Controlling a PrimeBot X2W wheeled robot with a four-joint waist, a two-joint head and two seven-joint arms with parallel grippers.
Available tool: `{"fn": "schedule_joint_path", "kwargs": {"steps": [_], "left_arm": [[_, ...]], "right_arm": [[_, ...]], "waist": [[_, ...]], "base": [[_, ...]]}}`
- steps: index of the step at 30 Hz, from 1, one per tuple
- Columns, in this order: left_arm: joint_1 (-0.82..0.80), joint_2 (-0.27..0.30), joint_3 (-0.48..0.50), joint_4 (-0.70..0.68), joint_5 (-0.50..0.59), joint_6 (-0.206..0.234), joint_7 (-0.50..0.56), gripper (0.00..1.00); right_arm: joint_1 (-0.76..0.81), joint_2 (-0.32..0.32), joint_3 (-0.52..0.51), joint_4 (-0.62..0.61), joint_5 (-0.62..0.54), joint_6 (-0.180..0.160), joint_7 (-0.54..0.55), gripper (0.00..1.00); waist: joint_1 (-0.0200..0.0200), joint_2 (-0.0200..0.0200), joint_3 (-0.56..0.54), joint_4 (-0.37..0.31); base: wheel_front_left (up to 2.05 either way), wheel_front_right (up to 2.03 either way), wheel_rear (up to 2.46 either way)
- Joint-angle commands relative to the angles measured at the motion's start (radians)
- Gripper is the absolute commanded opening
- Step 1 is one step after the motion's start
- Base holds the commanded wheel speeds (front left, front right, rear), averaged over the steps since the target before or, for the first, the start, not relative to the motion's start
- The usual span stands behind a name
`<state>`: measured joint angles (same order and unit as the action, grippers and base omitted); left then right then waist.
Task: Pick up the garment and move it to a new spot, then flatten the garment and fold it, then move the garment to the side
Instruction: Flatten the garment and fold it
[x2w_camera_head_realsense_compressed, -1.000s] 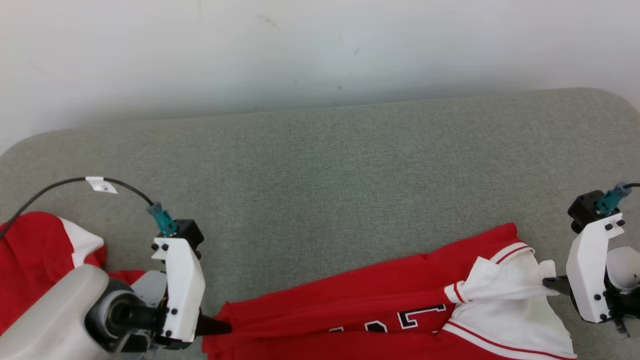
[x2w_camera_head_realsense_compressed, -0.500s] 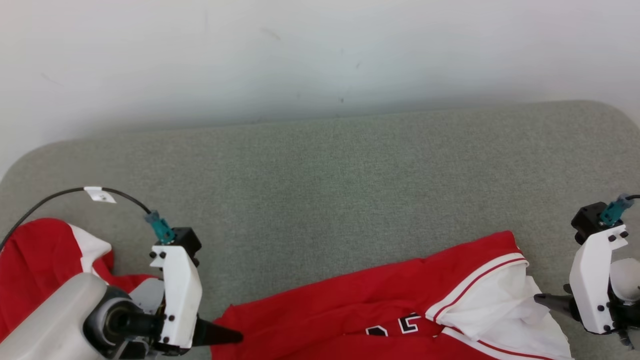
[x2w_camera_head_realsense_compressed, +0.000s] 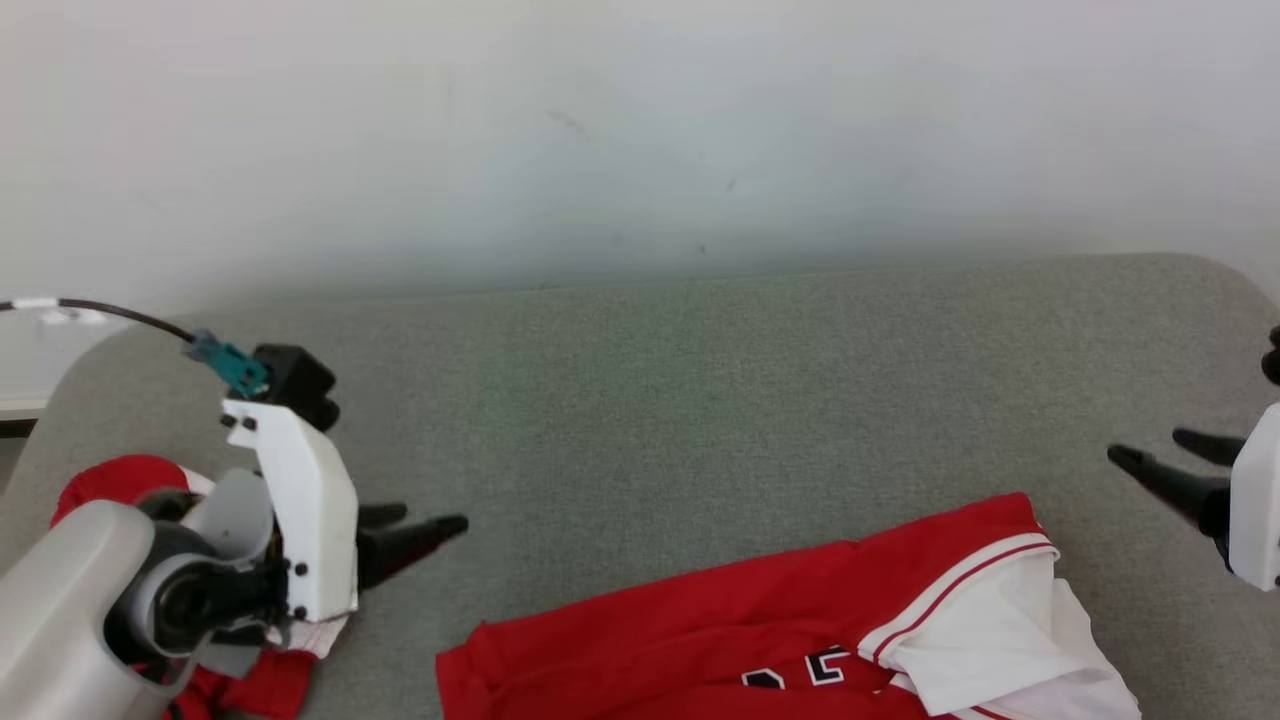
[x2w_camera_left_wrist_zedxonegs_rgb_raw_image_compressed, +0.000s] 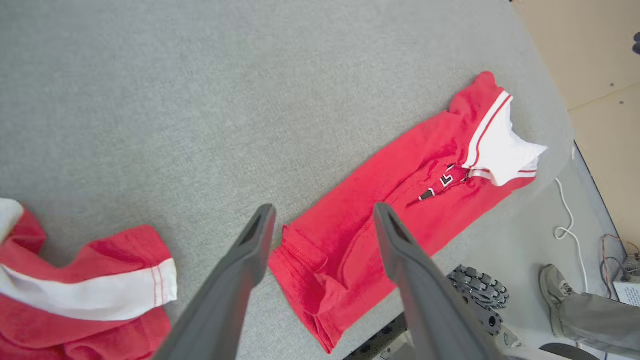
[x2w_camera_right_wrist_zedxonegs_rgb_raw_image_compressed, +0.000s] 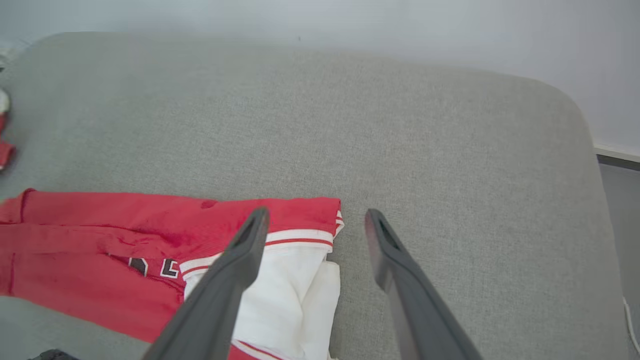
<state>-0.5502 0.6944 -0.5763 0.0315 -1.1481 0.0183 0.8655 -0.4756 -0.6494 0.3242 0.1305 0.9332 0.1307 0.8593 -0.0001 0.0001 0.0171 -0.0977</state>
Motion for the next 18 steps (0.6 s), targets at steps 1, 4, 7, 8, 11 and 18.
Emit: {"fn": "schedule_joint_path", "kwargs": {"steps": [1, 4, 7, 8, 11, 18], "left_arm": [[0.000, 0.005, 0.010, -0.012, 0.032, 0.002, -0.045, 1.00], [0.019, -0.002, 0.039, -0.033, 0.087, 0.008, -0.156, 1.00], [0.041, -0.016, 0.073, -0.051, 0.150, 0.036, -0.294, 1.00], [0.052, -0.020, 0.087, -0.055, 0.177, 0.053, -0.344, 1.00], [0.091, -0.041, 0.118, -0.073, 0.249, 0.109, -0.489, 1.00], [0.230, -0.071, 0.150, -0.125, 0.402, 0.223, -0.770, 1.00]], "right_arm": [[0.024, 0.007, -0.021, -0.028, -0.023, 0.000, -0.036, 1.00], [0.039, 0.024, -0.059, -0.098, -0.074, 0.000, -0.134, 1.00], [0.059, 0.060, -0.099, -0.144, -0.135, 0.000, -0.255, 1.00], [0.067, 0.075, -0.117, -0.154, -0.155, 0.000, -0.299, 1.00], [0.101, 0.116, -0.164, -0.177, -0.213, 0.000, -0.415, 1.00], [0.219, 0.241, -0.282, -0.209, -0.343, 0.000, -0.632, 1.00]], "waist": [[0.0001, -0.0001, -0.006, 0.003], [0.0001, -0.0001, -0.012, 0.006], [0.0001, -0.0001, -0.017, 0.007], [0.0001, -0.0001, -0.018, 0.007], [0.0001, -0.0001, -0.022, 0.007], [0.0001, -0.0001, -0.027, 0.007]], "base": [[0.00, 0.00, 0.00], [0.00, 0.00, 0.00], [0.00, 0.00, 0.00], [0.00, 0.00, 0.00], [0.00, 0.00, 0.00], [0.00, 0.00, 0.00]]}}
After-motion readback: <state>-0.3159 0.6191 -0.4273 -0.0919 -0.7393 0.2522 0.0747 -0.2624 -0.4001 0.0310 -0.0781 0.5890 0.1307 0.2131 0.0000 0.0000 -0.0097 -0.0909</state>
